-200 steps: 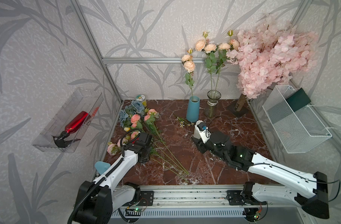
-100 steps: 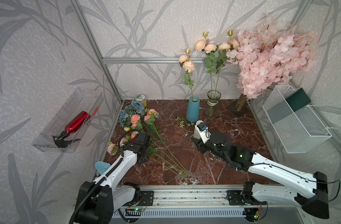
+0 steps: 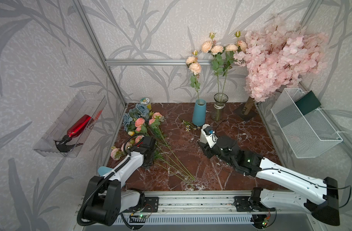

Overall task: Place the pink flowers into the vase
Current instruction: Pick up the flower at the center of the board.

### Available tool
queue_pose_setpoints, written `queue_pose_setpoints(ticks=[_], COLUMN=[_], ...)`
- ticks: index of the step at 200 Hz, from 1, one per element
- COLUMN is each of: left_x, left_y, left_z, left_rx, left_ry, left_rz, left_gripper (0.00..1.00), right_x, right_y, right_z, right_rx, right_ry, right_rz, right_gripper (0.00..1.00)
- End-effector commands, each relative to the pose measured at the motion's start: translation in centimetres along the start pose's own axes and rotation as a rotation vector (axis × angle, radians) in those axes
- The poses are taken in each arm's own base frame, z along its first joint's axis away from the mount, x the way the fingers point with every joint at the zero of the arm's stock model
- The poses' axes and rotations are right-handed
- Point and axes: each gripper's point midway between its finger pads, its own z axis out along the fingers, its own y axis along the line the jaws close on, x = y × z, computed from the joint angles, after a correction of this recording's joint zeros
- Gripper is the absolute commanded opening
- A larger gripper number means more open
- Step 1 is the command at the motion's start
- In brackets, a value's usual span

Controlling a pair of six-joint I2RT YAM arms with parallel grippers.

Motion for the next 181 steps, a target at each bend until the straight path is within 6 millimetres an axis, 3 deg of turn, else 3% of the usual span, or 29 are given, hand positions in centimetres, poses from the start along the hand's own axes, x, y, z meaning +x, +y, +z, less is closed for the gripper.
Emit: queue_pose_setpoints(ticks=[1,76,181], left_x=[-0.2,0.6,-1.4], left_y=[-0.3,-0.5,-0.5], left_z=[0.4,1.5,-0.8], left_rx=[0.005,-0.04,-0.064], left_ry=[-0.009,0.034,-0.055], left_rz=[-0.002,0.012,0.061], left_gripper=[0.3,0.22,0.04], right_x=[-0.2,0.0,0.0], right_y=[0.2,0.2,0.1], right_z=[0.0,0.1,0.1], right_rx=[-0.006,-0.005,0.004], right_ry=[-0.022,-0.018,-0.019], right_rz=[0.012,0.01,0.009], right_gripper=[0.56,0.56,0.56])
